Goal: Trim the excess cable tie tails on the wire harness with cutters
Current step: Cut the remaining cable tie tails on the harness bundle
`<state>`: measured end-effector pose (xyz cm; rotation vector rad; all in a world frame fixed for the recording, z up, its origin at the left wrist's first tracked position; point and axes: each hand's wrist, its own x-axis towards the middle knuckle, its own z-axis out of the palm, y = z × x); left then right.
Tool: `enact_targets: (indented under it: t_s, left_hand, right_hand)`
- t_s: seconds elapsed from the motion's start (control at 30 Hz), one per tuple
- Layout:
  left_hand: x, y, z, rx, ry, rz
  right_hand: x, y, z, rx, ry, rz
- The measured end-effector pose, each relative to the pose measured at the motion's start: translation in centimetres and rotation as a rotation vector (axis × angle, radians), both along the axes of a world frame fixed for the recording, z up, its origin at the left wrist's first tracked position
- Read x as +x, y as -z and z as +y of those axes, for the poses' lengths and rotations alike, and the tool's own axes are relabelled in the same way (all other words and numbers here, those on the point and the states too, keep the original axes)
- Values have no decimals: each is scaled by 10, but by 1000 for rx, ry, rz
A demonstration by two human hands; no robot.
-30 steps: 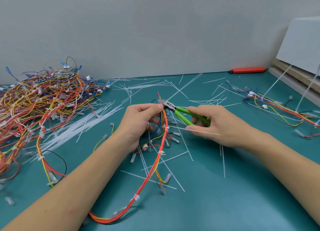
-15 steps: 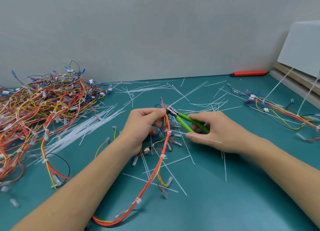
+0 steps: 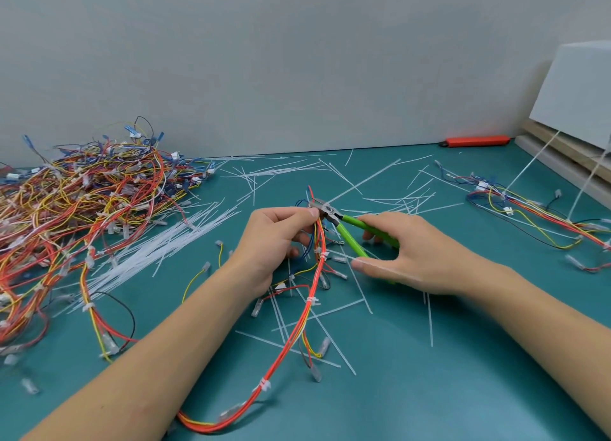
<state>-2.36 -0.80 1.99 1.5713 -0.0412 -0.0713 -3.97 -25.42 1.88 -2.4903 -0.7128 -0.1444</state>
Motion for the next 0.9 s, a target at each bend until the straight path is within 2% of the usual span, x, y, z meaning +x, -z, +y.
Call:
enact_targets:
  t_s: [0.13,0.3,0.6,0.77,0.9]
  left_hand:
    - [1,0,3,-4,-3,3]
    - [1,1,0,0,1,3]
    - [0,0,-1,13,1,-1]
    - [1,0,2,1,-19,1]
    - [0,-1,0,11,-8,-7]
  right_hand:
    - [3,-1,-3,113,-47,76]
    - [3,4,-3,68,16,-3]
    - [2,3,-3,52,18,5]
    - [5,3,-4,135,-40,73]
    - [7,6,-6,148,13,45]
